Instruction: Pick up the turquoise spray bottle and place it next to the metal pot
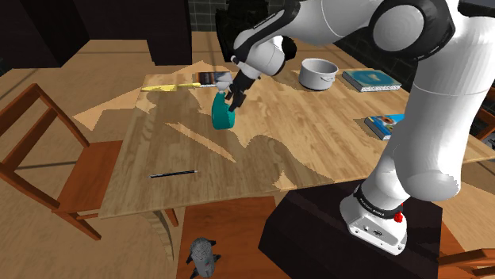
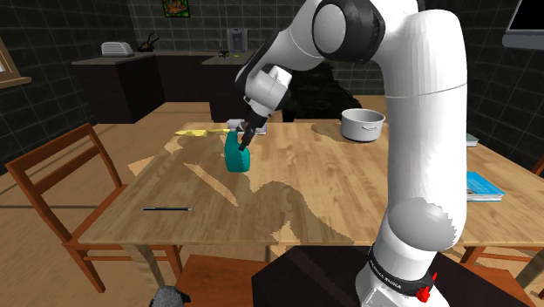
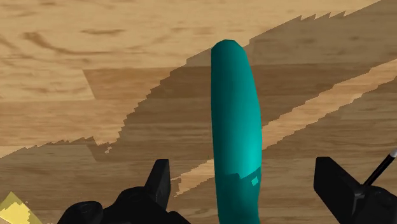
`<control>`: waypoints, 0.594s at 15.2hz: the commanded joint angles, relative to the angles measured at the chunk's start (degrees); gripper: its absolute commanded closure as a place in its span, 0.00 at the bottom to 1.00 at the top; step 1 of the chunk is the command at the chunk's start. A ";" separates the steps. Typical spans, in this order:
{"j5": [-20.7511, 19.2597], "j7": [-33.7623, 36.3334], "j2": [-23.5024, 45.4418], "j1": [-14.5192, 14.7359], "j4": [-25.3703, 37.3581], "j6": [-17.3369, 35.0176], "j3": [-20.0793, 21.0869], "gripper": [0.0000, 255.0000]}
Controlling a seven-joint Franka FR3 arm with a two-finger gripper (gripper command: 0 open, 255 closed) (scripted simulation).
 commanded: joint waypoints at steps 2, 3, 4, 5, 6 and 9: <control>1.78 -1.12 1.94 -0.10 0.66 1.03 0.85 0.00; 2.10 -1.29 2.33 -0.12 0.82 1.22 1.01 0.00; 2.10 -1.29 2.33 -0.12 0.81 1.22 1.01 0.00; 2.09 -1.29 2.33 -0.12 0.82 1.22 1.02 0.00; 2.09 -1.29 2.33 -0.12 0.82 1.22 1.02 0.00; 2.09 -1.29 2.33 -0.12 0.82 1.22 1.02 0.00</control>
